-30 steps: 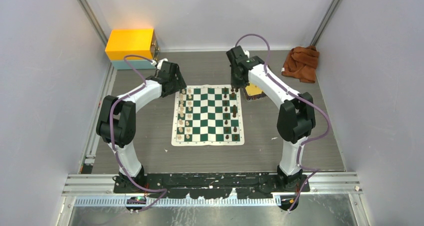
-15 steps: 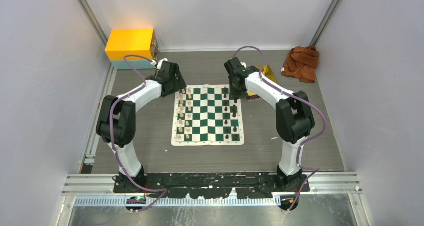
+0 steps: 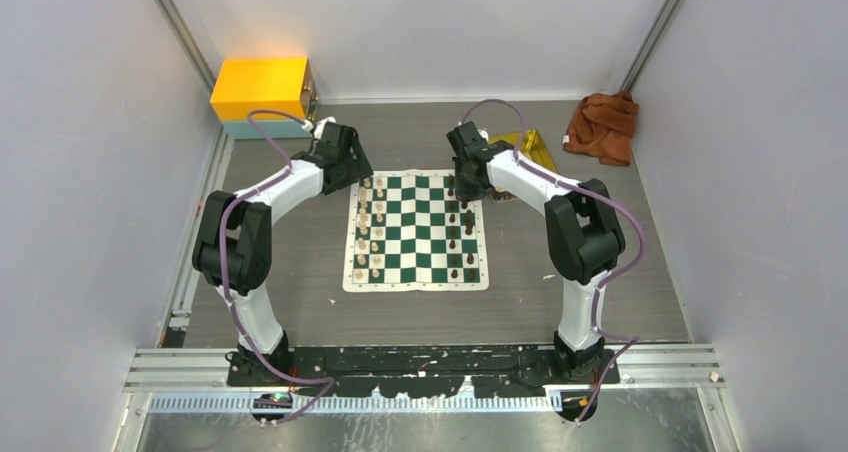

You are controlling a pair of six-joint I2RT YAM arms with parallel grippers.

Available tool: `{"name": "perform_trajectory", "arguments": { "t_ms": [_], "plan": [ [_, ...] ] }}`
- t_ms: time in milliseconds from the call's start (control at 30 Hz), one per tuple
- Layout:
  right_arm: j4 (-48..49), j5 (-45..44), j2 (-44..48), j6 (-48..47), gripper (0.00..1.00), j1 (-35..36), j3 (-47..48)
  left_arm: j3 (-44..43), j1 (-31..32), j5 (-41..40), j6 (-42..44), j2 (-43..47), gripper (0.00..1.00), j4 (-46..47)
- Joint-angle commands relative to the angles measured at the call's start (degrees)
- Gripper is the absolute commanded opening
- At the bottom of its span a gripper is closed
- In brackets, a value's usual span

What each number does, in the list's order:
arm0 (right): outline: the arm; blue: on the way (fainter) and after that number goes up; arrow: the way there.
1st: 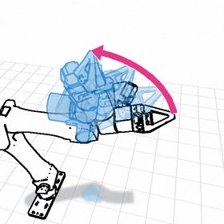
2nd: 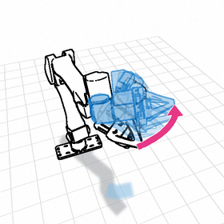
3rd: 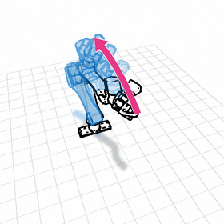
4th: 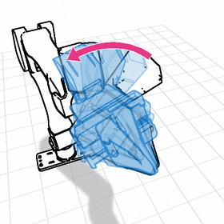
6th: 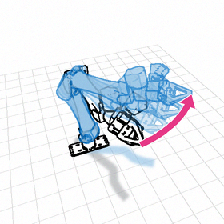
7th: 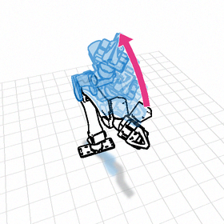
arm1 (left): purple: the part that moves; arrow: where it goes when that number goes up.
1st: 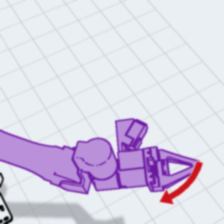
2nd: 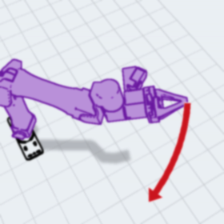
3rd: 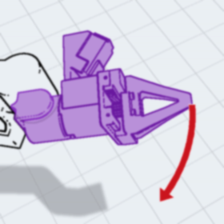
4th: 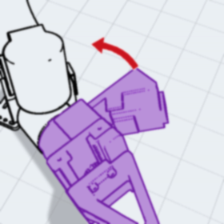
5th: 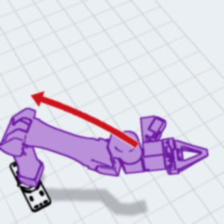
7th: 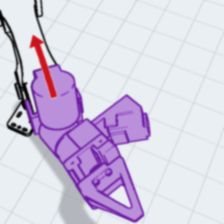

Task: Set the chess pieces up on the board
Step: Place the chess piece on the chessboard.

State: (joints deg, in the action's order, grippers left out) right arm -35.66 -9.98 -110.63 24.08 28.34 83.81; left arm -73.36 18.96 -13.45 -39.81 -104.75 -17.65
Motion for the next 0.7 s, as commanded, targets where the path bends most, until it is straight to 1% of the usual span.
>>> {"name": "perform_trajectory", "arguments": {
  "t_ms": [0, 100, 233, 367, 667],
  "plan": [
    [3.19, 0.12, -0.29, 0.18, 0.01, -0.35, -0.31, -1.60, -0.76, -0.43, 1.05, 0.62, 0.77, 0.63],
    [3.56, 0.14, -0.67, 0.14, 0.01, -0.55, -0.48, -1.61, -0.85, -0.54, 1.14, 0.60, 0.77, 0.56],
    [3.84, 0.06, -0.78, 0.12, 0.02, -0.67, -0.50, -1.94, -0.94, -1.09, 1.14, 0.60, 0.83, -0.08],
    [3.71, -0.27, -1.02, 0.04, 0.05, -0.72, -0.40, -2.29, -1.03, -1.20, 1.32, 0.60, 0.88, -0.23],
    [3.99, -0.33, -1.43, 0.00, 0.13, -1.19, -0.48, -3.17, -1.03, -1.55, 1.99, 0.94, 0.92, -0.64]
  ]
}}
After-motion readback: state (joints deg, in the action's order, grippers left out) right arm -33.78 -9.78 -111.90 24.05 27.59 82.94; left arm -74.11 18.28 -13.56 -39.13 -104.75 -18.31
